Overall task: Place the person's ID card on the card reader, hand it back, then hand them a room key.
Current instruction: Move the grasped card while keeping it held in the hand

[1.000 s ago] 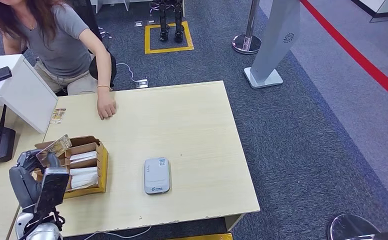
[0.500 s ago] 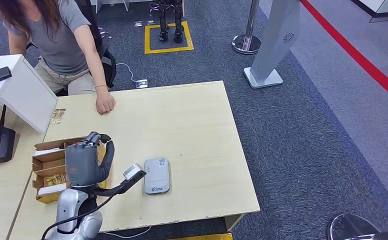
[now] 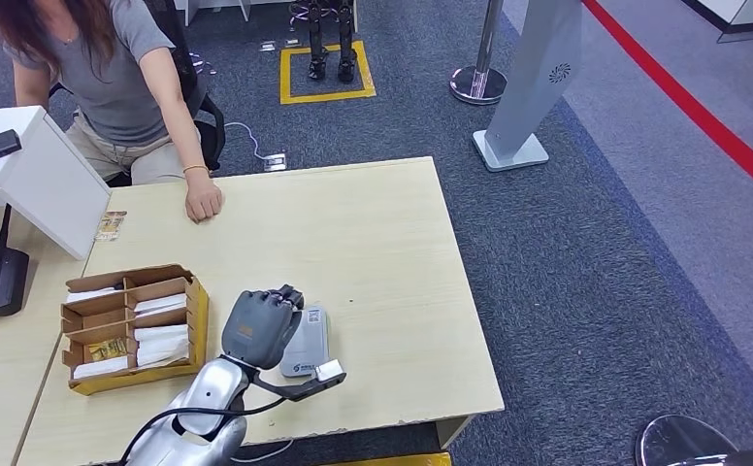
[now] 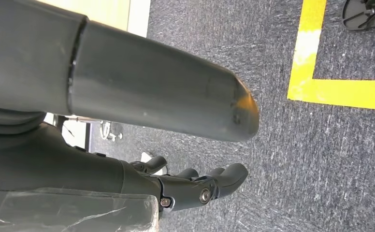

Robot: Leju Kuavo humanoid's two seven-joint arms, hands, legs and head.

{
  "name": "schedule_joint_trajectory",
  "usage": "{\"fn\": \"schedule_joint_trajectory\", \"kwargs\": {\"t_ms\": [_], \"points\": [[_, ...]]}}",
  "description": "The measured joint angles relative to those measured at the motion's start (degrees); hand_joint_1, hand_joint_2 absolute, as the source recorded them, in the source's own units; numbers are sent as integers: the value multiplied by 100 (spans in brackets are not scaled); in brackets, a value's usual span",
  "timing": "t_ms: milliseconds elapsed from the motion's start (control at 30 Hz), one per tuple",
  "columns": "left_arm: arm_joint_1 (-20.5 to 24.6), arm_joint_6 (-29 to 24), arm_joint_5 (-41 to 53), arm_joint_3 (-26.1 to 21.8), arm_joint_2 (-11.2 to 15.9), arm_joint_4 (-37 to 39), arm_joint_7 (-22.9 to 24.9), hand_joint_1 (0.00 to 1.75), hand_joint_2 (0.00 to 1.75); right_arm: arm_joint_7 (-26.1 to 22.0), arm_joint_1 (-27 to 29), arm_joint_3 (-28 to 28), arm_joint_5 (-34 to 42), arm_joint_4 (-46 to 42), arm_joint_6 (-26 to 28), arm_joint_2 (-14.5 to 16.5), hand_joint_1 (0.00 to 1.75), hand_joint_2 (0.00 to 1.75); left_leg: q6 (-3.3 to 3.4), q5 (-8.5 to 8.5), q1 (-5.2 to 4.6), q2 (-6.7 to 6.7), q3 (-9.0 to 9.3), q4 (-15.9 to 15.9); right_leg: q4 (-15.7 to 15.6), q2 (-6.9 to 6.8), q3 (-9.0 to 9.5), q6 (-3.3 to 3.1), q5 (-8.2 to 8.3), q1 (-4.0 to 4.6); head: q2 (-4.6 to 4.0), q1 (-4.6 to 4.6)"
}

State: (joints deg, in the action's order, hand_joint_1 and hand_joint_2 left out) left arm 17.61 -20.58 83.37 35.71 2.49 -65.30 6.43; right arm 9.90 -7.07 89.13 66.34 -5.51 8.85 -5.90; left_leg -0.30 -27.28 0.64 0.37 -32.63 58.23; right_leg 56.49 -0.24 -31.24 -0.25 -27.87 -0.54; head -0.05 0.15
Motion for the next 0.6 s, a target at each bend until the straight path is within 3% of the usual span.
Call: {"fn": "schedule_joint_trajectory", "kwargs": {"t_ms": [233,600], "points": [[107,68,18,172,-1,282,8,175,175,-1,0,-2,1,-2,0,0,0,175,0,0,0,-1,0,0,0,0,1,0,0,0,0,0],[369,828,121,518,-132,828,351,175,175,-2,1,-2,91,-2,15,0,0,175,0,0,-1,-2,2,0,0,-2,5,0,0,0,-1,-1]]}}
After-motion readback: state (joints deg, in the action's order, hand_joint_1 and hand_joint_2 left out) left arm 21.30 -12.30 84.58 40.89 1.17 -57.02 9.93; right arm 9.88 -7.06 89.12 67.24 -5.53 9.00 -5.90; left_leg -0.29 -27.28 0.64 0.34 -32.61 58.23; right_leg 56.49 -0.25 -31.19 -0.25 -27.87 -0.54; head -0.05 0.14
